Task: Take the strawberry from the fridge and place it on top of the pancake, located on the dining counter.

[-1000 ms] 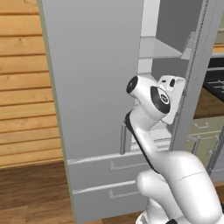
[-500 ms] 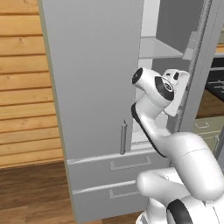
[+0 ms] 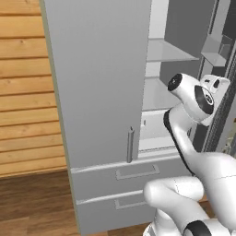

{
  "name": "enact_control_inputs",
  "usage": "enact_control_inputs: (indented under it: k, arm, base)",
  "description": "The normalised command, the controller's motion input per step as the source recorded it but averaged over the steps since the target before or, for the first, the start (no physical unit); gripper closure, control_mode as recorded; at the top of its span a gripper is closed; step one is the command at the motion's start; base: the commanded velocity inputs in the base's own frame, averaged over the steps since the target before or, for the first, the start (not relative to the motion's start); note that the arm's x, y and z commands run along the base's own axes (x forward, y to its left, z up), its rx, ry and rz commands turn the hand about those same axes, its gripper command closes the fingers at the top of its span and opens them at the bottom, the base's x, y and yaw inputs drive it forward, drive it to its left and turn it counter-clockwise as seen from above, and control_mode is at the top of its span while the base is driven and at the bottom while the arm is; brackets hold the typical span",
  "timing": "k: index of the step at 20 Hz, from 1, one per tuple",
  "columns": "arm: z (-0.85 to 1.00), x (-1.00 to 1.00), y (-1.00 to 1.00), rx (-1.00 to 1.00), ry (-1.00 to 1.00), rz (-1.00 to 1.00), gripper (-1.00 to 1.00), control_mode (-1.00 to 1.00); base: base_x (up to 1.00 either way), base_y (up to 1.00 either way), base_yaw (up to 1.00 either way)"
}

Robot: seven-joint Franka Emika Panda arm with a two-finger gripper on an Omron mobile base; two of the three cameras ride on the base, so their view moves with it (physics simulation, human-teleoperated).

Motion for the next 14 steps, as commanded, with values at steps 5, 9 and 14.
enact_control_inputs:
  k: [5, 9, 14]
  arm:
    - [0.0, 0.0, -0.76, 0.02, -0.1, 0.1, -1.0, -1.0]
    - [0.0, 0.11, -0.58, 0.06, -0.02, 0.13, -1.0, -1.0]
    - [0.0, 0.0, -0.45, 0.07, 0.0, 0.02, -1.0, -1.0]
  base:
    - [0.0, 0.0, 0.0]
    - [0.0, 0.0, 0.0]
    - [0.0, 0.0, 0.0]
